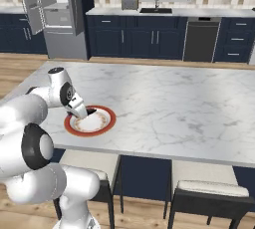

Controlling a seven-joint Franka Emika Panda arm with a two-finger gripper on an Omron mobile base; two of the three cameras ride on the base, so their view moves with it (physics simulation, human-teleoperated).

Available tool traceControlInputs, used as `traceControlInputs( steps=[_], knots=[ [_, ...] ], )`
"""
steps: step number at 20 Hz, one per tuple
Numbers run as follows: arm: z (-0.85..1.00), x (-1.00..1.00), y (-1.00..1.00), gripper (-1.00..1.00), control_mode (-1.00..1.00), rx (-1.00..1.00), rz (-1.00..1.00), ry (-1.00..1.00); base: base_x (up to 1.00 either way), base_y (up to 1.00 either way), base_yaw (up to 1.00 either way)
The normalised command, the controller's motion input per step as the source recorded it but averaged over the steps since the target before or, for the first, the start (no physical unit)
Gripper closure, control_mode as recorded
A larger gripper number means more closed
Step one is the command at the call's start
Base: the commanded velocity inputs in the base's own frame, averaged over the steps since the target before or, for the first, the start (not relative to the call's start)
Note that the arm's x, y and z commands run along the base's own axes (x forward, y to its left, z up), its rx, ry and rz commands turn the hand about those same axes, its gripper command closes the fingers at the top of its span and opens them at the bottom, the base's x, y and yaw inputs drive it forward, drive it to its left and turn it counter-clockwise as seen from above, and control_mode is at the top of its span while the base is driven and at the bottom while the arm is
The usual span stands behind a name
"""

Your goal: Take the cheese, fish, and broccoli from the fridge and place them on the plate on the dining counter to create an appetizer plate.

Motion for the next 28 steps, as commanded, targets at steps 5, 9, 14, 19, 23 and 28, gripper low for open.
traceControlInputs(
  steps=[5, 9, 14, 19, 23, 28],
  knots=[
    [-0.39, 0.91, 0.05, 1.0, -1.0, 0.0, 0.0, 0.04, 0.0, 0.0, 0.0],
    [-0.4, 0.8, 0.23, 1.0, -1.0, 0.0, -0.03, 0.08, 0.0, 0.0, 0.0],
    [-0.35, 0.62, 0.27, 1.0, -1.0, 0.0, -0.04, 0.08, 0.0, 0.0, 0.0],
    [-0.4, 0.46, 0.23, 1.0, -1.0, 0.0, -0.05, 0.1, 0.0, 0.0, 0.0],
    [-0.37, 0.11, 0.15, 1.0, -1.0, 0.0, -0.07, 0.08, 0.0, 0.0, 0.0],
    [-0.01, -0.84, -0.17, -1.0, -1.0, 0.0, -0.13, 0.0, 0.0, 0.0, 0.0]
  ],
)
